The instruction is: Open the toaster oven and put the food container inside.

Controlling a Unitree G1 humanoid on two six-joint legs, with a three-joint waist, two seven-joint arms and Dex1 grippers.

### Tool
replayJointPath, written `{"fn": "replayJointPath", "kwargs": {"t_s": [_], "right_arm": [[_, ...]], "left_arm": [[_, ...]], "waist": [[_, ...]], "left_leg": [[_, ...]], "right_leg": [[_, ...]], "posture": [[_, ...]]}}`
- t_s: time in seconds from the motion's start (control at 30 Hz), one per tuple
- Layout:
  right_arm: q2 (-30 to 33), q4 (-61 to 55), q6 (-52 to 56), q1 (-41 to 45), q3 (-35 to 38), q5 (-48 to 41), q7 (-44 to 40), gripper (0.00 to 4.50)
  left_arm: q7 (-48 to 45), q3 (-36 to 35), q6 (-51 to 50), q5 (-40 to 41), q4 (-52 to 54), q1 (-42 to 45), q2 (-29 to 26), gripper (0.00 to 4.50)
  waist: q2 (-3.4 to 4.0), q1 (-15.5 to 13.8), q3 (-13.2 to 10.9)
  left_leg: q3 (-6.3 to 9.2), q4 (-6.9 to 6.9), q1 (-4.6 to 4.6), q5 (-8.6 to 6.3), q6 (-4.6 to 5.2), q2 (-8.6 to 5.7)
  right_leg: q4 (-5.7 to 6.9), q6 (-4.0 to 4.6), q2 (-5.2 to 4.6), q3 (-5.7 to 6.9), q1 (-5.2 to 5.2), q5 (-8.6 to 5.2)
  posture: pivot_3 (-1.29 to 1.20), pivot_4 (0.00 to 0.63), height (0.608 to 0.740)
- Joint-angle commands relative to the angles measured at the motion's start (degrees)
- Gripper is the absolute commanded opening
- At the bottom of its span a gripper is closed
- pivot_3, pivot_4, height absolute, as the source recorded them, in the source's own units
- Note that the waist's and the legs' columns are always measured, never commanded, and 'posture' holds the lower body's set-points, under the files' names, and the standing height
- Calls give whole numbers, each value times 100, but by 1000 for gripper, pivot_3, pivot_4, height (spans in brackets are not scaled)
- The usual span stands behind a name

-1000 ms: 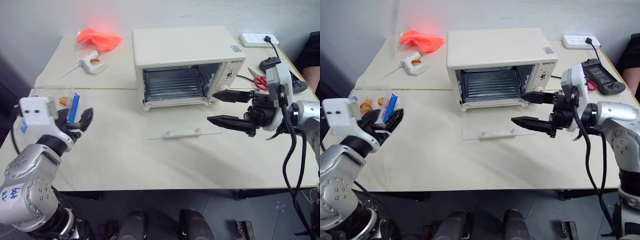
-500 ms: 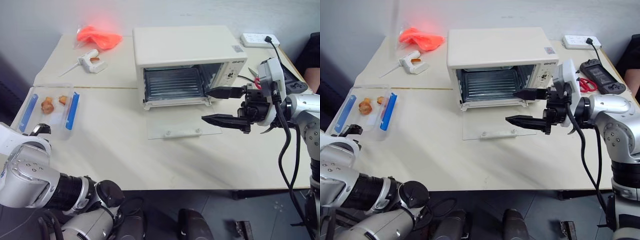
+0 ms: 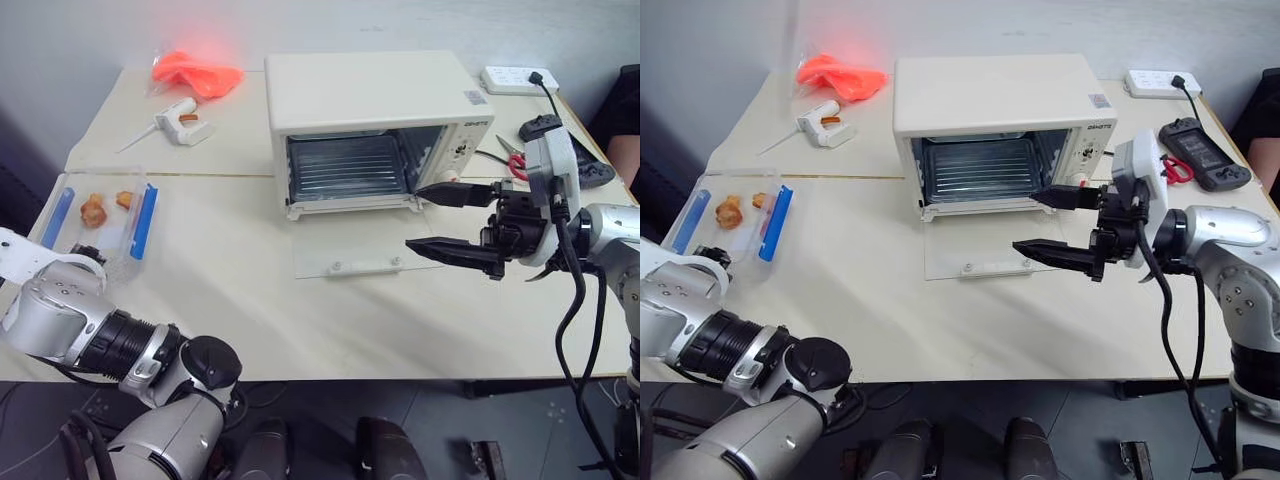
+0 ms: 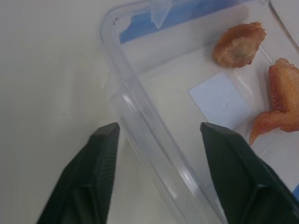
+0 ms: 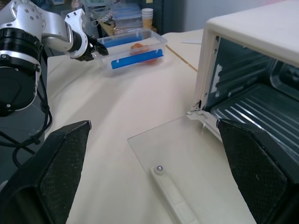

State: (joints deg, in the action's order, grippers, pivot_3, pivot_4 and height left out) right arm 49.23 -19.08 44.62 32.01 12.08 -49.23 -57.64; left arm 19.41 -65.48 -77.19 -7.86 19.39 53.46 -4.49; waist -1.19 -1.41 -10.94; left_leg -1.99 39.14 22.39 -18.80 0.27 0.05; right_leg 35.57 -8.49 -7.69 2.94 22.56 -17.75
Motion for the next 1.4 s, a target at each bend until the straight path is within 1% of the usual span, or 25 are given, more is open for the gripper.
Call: {"fn": "replayJointPath", "kwargs": {"t_s": [0.03, 0.1, 0.2, 0.23, 0.27, 0.4, 0.5, 0.57, 0.6, 0.7, 0.8, 0.9, 1.03, 1.1, 1.2, 1.27, 1.4], "right_arm": [[87, -213, 68, -5, 312, -240, 113, 4500], [91, -218, 94, -5, 350, -294, 156, 4500], [106, -195, 106, 0, 373, -325, 188, 4500], [109, -191, 108, -2, 380, -329, 190, 4500], [113, -193, 108, -14, 393, -333, 188, 4500], [160, -151, 98, -83, 436, -300, 164, 4500], [247, -117, 70, -233, 495, -259, 110, 4500], [308, -75, 44, -337, 554, -238, 76, 4500], [339, -59, 39, -401, 600, -235, 79, 4500], [389, -33, 48, -567, 735, -236, 92, 4500], [427, -99, 77, -806, 900, -259, 116, 4500], [428, -174, 111, -964, 1016, -302, 183, 4500], [434, -266, 98, -1201, 1142, -272, 281, 4500], [435, -316, 97, -1353, 1252, -266, 324, 4500], [429, -410, 101, -1503, 1353, -296, 416, 4500], [414, -518, 114, -1687, 1488, -314, 491, 4500], [385, -714, 147, -1937, 1682, -408, 651, 4500]], "left_arm": [[145, -88, 89, 140, 59, 127, -103, 1777], [178, -69, 65, 182, 78, 96, -118, 1197], [111, 102, -14, 231, 60, -61, -291, 333], [78, 152, -30, 250, 52, -111, -350, 127], [10, 239, -56, 270, 42, -205, -440, 102], [-662, 912, -482, 493, 10, -887, -1228, 102], [-1487, 1434, -1183, 965, 163, -1427, -1917, 102], [-1907, 1725, -1469, 1210, 359, -1729, -2322, 102], [-2255, 1931, -1518, 1543, 449, -1936, -2506, 102], [-2915, 2335, -1531, 2396, 700, -2357, -2775, 102], [-3223, 2713, -1531, 3223, 935, -2533, -2964, 102], [-3061, 2975, -1531, 3878, 941, -2358, -2921, 102], [-2455, 3445, -1531, 4375, 620, -1775, -2533, 102], [-2175, 3796, -1531, 4352, 368, -1396, -2286, 102], [-1922, 4122, -1531, 4349, -13, -980, -2050, 102], [-1904, 4471, -1531, 4371, -300, -663, -1836, 102], [-1945, 4948, -1531, 4228, -706, -280, -1606, 102]], "waist": [[0, 4, 0], [-1, 0, 0], [-2, 13, 0], [-4, 18, -1], [-6, 21, -2], [-7, 51, -2], [-10, 34, -4], [-13, 15, -3], [-16, 5, -2], [-17, -13, -2], [-17, -3, -1], [-17, 11, -1], [-17, 16, -1], [-17, 4, -1], [-17, -1, -1], [-17, -4, -1], [-17, -8, -1]], "left_leg": [[-1, 0, 0, 0, -1, 1], [-2, -1, 0, 0, -1, 1], [-5, -1, 0, -1, -1, 1], [-6, -1, 0, -1, -1, 1], [-7, -1, -1, -1, -1, 3], [-10, -3, -3, -2, -4, 9], [-8, -3, -1, -3, -4, 9], [-8, -3, 0, -3, -4, 9], [-5, -3, 0, -3, -4, 12], [-1, -2, 0, -3, -4, 33], [1, -2, -2, -3, -4, 33], [-1, -2, -2, -3, -4, 41], [-9, -2, -6, -2, -5, 47], [-9, -2, -7, -2, -4, 45], [-11, -2, -7, -1, -2, 18], [-8, -2, -4, -1, -2, 10], [-9, -2, -3, 0, -1, 5]], "right_leg": [[0, 0, 1, 0, 1, 0], [-1, 0, 0, 0, 2, 0], [-1, 0, 0, -1, 1, 0], [0, 0, 0, -1, 2, 0], [1, 0, 2, -1, 3, 0], [7, 3, 7, -1, 9, 0], [7, 4, 5, -1, 11, -1], [6, 5, 3, -2, 11, -1], [6, 5, 2, -1, 9, -1], [3, 6, -4, -1, 4, -2], [-3, 8, -7, -1, -2, -1], [-2, 10, 0, -1, -1, -1], [3, 14, 7, -4, 1, -1], [4, 14, 8, -3, -1, -1], [3, 13, 6, -5, -1, 0], [3, 13, 7, -4, 1, 0], [2, 12, 5, -4, 2, 0]], "posture": [[0, 150, 740], [0, 150, 740], [0, 150, 740], [0, 150, 740], [0, 150, 740], [0, 150, 740], [0, 150, 740], [0, 150, 740], [0, 150, 740], [0, 150, 740], [0, 150, 740], [0, 150, 740], [0, 150, 740], [0, 150, 740], [0, 150, 740], [0, 150, 740], [0, 150, 740]]}}
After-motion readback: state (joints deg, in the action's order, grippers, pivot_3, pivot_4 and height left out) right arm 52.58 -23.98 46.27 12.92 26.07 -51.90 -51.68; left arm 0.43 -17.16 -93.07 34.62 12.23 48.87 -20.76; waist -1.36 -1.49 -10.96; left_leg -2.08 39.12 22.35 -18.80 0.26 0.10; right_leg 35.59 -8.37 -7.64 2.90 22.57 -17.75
